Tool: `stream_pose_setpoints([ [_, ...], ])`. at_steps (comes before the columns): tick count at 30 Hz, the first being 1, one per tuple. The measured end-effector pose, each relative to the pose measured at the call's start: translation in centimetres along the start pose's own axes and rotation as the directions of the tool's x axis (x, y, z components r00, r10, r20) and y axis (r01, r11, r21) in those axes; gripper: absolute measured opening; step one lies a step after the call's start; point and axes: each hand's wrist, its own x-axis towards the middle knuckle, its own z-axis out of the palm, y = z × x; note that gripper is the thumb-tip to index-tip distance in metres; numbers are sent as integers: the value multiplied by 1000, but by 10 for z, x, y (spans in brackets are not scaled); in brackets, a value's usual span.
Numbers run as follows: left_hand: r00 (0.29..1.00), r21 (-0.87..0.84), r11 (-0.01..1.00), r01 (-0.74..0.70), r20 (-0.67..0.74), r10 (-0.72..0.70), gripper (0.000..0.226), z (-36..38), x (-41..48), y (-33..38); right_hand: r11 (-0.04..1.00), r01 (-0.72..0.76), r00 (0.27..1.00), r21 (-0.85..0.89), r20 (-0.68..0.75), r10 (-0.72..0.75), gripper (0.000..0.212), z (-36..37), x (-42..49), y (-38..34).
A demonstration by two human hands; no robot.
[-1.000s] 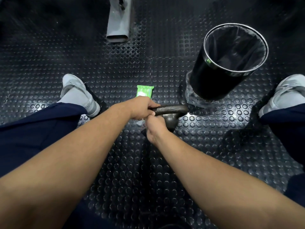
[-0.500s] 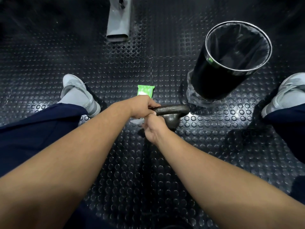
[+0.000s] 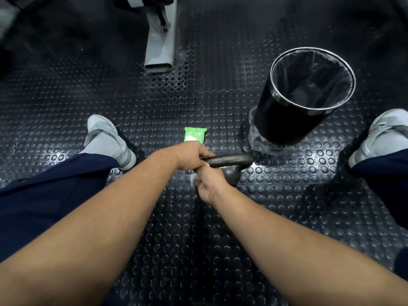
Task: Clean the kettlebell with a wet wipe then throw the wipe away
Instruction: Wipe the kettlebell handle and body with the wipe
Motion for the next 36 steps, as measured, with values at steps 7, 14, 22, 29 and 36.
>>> stream_pose_setpoints([
  [7,1000,-31,1000,0,23,1,50,0,1,-3,998,-17,998,66,56,13,38,-5,-12,4],
  [14,1000,-56,998,13,10,-12,52,3,0,-5,1000,15,998,-5,57,-15,48,-7,-5,4],
  [22,1000,-57,998,9,11,-8,50,3,-2,-3,1000,7,989,27,148,-11,41,-1,-6,21],
  [29,1000,-50,999,-2,9,2,51,1,-3,-4,998,47,996,48,75,-50,37,7,2,26],
  [36,999,-54,998,-15,31,17,48,0,-3,-2,987,158,984,-16,90,-155,22,-27,-3,31],
])
